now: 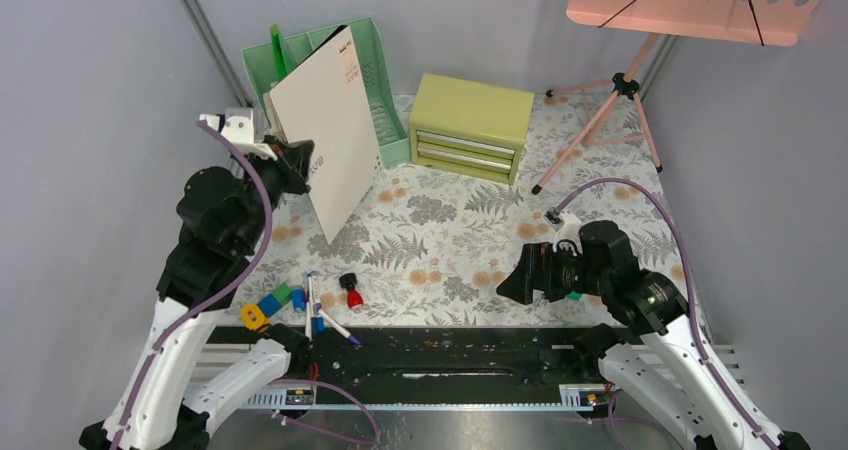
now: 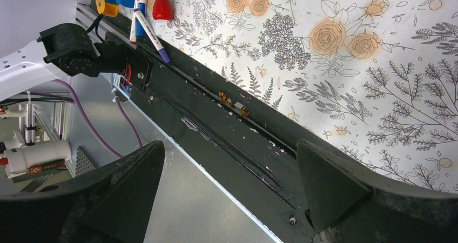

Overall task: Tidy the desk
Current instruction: Pick up the folder from the corner of the board, then place the folder in the storage box.

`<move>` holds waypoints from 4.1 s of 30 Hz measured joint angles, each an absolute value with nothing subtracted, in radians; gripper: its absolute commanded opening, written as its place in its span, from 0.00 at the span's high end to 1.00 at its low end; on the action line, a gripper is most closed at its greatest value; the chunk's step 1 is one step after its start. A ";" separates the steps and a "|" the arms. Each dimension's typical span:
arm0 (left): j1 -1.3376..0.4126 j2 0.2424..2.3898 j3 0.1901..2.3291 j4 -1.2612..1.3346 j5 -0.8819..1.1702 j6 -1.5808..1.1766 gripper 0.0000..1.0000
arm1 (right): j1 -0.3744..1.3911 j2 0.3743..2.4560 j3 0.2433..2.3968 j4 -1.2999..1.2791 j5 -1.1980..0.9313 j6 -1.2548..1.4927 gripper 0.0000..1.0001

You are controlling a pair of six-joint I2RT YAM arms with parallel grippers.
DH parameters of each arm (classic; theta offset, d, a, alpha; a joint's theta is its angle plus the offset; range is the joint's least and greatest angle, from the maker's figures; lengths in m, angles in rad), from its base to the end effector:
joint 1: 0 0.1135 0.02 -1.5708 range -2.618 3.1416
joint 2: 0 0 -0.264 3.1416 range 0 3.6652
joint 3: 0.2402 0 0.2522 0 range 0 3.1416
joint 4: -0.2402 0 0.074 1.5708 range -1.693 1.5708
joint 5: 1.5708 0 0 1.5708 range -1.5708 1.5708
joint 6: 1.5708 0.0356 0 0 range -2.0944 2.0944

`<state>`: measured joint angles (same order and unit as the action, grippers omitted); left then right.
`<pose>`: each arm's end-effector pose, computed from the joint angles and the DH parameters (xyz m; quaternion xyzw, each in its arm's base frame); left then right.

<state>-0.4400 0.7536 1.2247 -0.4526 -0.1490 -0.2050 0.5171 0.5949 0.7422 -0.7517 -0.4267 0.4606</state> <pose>0.1178 -0.0496 0.4608 0.0292 0.7000 -0.1761 0.6915 0.0991 0.0733 0.2963 -0.1228 0.8623 0.3788 0.3128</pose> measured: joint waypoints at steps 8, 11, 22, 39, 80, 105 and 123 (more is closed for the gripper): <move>-0.440 0.862 1.264 -0.343 -0.270 -0.139 1.00 | 0.517 0.572 0.719 -0.756 -0.409 0.461 0.00; -0.440 0.896 1.275 -0.301 -0.307 -0.120 1.00 | 0.517 0.564 0.709 -0.759 -0.406 0.461 0.01; -0.438 0.899 1.272 -0.269 -0.153 -0.138 1.00 | 0.517 0.593 0.702 -0.746 -0.411 0.466 0.00; -0.438 0.633 0.951 -0.223 0.370 -0.613 1.00 | 0.260 0.829 0.761 -0.361 -0.770 0.591 0.01; -0.433 0.733 0.934 -0.453 0.526 -0.563 0.06 | 0.321 0.837 0.723 0.055 -1.114 0.820 1.00; -0.357 0.764 0.938 -0.537 0.933 -0.500 0.87 | 0.307 0.870 0.850 -0.500 -1.137 0.369 1.00; -0.363 0.757 0.942 -0.541 0.910 -0.525 1.00 | 0.305 0.857 0.875 -0.585 -0.928 0.345 0.01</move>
<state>-0.3634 0.7567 0.9421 -0.5411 0.9096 -0.5251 0.3046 0.8566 0.8745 -0.5854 -0.9279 0.3447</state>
